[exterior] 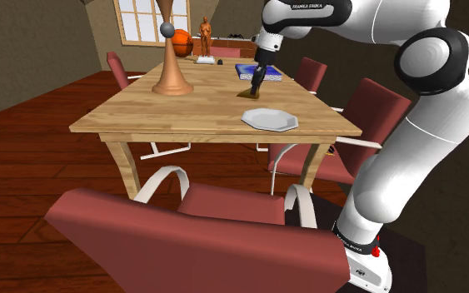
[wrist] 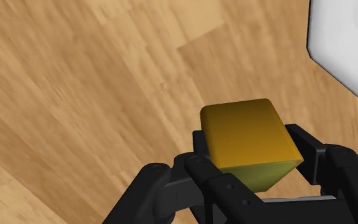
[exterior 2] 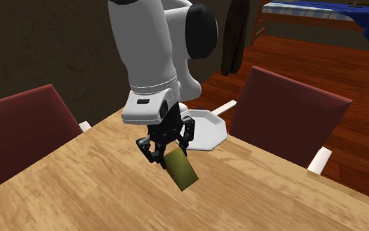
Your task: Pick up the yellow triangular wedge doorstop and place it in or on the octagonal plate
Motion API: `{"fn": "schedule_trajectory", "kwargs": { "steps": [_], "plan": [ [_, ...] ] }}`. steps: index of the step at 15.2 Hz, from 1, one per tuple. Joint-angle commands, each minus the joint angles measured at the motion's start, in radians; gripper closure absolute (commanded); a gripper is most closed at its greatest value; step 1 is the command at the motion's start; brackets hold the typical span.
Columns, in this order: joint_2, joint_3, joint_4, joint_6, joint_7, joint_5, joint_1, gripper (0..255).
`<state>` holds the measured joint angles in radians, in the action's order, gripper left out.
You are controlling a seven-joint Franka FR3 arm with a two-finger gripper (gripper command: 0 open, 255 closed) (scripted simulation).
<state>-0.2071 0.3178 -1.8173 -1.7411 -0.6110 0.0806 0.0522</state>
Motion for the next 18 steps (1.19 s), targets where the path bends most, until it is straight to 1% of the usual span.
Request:
{"fn": "schedule_trajectory", "kwargs": {
  "steps": [1,11,14,18],
  "plan": [
    [0.005,0.001,0.032,0.027,0.002,0.001,0.0,255],
    [0.048,0.007,0.206,0.161,0.007,0.013,0.002,255],
    [-0.072,-0.031,0.095,0.159,0.058,-0.02,0.012,255],
    [-0.219,-0.084,-0.029,0.174,0.123,-0.047,0.016,255]
  ]
}}
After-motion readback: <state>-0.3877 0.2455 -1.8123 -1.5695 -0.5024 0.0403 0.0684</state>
